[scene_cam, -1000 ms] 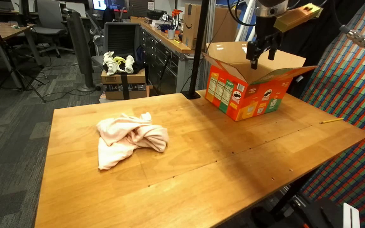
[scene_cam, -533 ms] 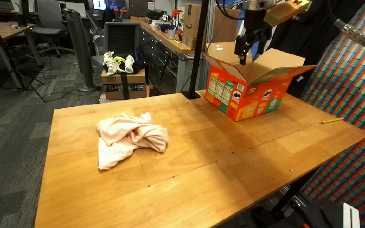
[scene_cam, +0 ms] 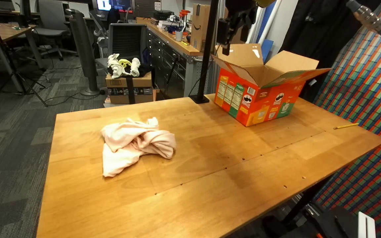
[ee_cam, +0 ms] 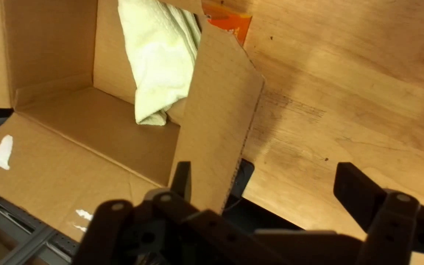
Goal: Pick up the clothes from the table and put them in the box.
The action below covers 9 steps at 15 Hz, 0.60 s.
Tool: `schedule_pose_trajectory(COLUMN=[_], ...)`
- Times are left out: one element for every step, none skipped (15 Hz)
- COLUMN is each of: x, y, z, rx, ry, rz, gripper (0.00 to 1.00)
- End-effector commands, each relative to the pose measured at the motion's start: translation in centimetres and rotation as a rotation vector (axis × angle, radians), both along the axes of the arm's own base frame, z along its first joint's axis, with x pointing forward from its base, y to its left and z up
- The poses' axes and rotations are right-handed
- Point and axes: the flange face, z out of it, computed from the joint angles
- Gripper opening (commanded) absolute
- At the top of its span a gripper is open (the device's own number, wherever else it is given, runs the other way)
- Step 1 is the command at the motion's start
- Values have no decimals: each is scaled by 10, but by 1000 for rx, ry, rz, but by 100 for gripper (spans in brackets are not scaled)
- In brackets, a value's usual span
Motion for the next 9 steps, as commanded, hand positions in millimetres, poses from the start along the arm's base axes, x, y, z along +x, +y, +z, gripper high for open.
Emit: schedule_pose_trajectory(x=[-15, -18, -20, -24, -27, -31, -35, -41, -46], y=[25, 34, 43, 54, 63, 75, 85, 97, 107], z=[-6, -11, -16, -22, -27, -33, -37, -43, -47], rx=[5, 5, 4, -1, -3, 1, 8, 21, 31], ry=[-1, 11, 22, 34, 49, 70, 87, 107, 123], rz=[90, 110, 132, 160, 183, 210, 234, 258, 280], gripper=[100, 100, 100, 100, 100, 100, 100, 100, 100])
